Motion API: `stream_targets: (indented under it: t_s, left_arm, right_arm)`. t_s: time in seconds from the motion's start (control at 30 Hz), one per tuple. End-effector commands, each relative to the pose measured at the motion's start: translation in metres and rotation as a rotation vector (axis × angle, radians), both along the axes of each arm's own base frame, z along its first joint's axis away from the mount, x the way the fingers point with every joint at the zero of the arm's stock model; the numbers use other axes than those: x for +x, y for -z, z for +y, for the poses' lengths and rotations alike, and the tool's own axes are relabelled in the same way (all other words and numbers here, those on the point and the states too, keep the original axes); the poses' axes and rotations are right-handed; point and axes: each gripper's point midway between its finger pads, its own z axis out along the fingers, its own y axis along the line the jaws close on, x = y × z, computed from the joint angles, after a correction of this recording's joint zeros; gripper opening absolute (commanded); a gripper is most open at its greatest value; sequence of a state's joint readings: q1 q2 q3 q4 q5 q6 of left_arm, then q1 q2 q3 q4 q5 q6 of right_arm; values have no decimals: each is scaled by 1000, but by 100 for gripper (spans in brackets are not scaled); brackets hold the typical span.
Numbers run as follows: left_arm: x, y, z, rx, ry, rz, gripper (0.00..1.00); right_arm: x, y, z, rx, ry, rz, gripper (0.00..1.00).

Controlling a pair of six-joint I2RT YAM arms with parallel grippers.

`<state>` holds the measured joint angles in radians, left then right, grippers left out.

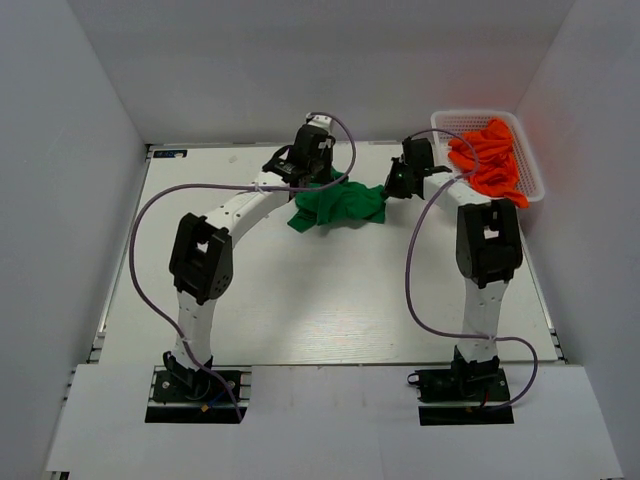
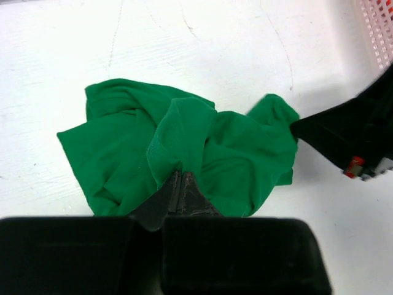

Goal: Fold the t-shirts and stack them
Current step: Flatten out the tshirt

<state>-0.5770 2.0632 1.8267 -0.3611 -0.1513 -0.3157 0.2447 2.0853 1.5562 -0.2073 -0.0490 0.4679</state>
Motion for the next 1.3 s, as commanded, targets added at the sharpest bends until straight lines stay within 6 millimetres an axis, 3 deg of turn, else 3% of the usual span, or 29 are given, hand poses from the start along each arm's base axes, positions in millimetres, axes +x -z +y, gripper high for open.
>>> stream_targets:
  t_s: [0.0, 0.07, 0.1, 0.13, 0.2, 0.23, 0.27, 0.3, 0.33, 0.4, 0.43, 0.5, 0.53, 0.6, 0.7, 0.8, 0.83, 1.0, 1.17, 1.27]
  left_arm:
    - [-5, -88, 19, -66, -56, -154, 0]
    - [-7, -109, 34, -60, -116, -197, 0]
    - [-11, -115, 42, -51, -138, -203, 0]
    - [-13, -132, 54, -50, -188, -239, 0]
    - [-32, -173, 77, -83, -241, -315, 0]
    - [-40, -189, 88, -94, -267, -344, 0]
    - [-58, -224, 109, -128, -321, -410, 0]
    - [-68, -243, 120, -149, -348, -445, 0]
    - [-78, -252, 131, -156, -373, -464, 0]
    - [-99, -282, 145, -208, -379, -520, 0]
    - [-123, -312, 158, -270, -374, -582, 0]
    - [-149, -342, 163, -344, -331, -646, 0]
    - [-172, -369, 172, -406, -299, -706, 0]
    - [-196, -394, 179, -456, -257, -769, 0]
    - [-240, -439, 194, -535, -187, -874, 0]
    - [-278, -467, 200, -580, -91, -947, 0]
    - [-288, -473, 202, -589, -65, -961, 0]
    - [-323, -480, 205, -634, 28, -980, 0]
    - [-343, -480, 215, -666, 39, -994, 0]
    - [-331, -471, 218, -664, -15, -967, 0]
  right_arm:
    - [19, -100, 2, 33, 4, -240, 0]
    - [11, -153, -5, 41, 18, -362, 0]
    - [7, -165, -8, 27, 5, -398, 0]
    - [1, -161, -17, -4, 37, -404, 0]
    - [-14, -224, -27, -2, 44, -557, 0]
    - [-19, -231, -33, -23, 61, -583, 0]
    - [-30, -257, -42, -30, 89, -637, 0]
    - [-34, -271, -49, -54, 105, -672, 0]
    - [-56, -307, -60, -64, 124, -755, 0]
    - [-73, -329, -67, -100, 115, -819, 0]
    - [-98, -373, -73, -70, 130, -935, 0]
    - [-117, -402, -75, -71, 114, -1008, 0]
    - [-143, -429, -80, -65, 112, -1083, 0]
    - [-164, -458, -83, -61, 99, -1160, 0]
    - [-220, -509, -97, -62, 107, -1313, 0]
    - [-250, -533, -95, -62, 50, -1394, 0]
    - [-280, -552, -99, -45, 49, -1461, 0]
    - [-339, -581, -101, -39, -15, -1605, 0]
    - [-354, -587, -101, -48, -33, -1640, 0]
    - [-340, -577, -97, -58, -44, -1612, 0]
